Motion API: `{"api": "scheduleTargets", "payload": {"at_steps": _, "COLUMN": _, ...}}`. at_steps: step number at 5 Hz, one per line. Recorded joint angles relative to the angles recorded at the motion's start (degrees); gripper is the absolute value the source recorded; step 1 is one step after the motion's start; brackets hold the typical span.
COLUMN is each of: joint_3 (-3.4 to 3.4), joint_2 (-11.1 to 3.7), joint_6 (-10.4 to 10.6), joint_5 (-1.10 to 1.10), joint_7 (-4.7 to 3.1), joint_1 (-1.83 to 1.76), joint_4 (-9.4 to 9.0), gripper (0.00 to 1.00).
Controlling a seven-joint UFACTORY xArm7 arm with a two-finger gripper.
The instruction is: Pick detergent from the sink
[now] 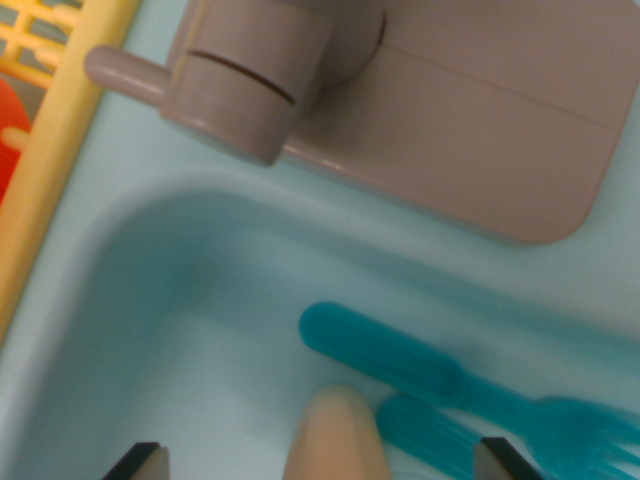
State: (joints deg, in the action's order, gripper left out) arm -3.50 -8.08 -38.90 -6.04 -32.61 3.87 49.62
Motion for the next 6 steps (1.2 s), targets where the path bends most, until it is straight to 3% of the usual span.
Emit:
{"api": "scheduleTargets", "payload": {"at_steps": 2, "joint_3": 0.00, "joint_2": 0.00, "joint_6": 0.0, "joint_5": 0.00, "joint_7": 0.00, "joint_1": 0.00, "joint_4": 0.00, "gripper": 0.00}}
{"api": "scheduleTargets", "payload": {"at_steps": 3, "joint_3": 0.00, "joint_2": 0.00, "joint_6": 0.0, "joint_5": 0.00, "joint_7": 0.00, "joint_1": 0.00, "joint_4": 0.00, "gripper": 1.00}}
{"api": "scheduleTargets", "payload": {"at_steps": 6, "joint_3": 0.00, "joint_2": 0.02, "joint_6": -0.1, "joint_5": 0.00, "joint_7": 0.01, "joint_1": 0.00, "joint_4": 0.04, "gripper": 1.00}}
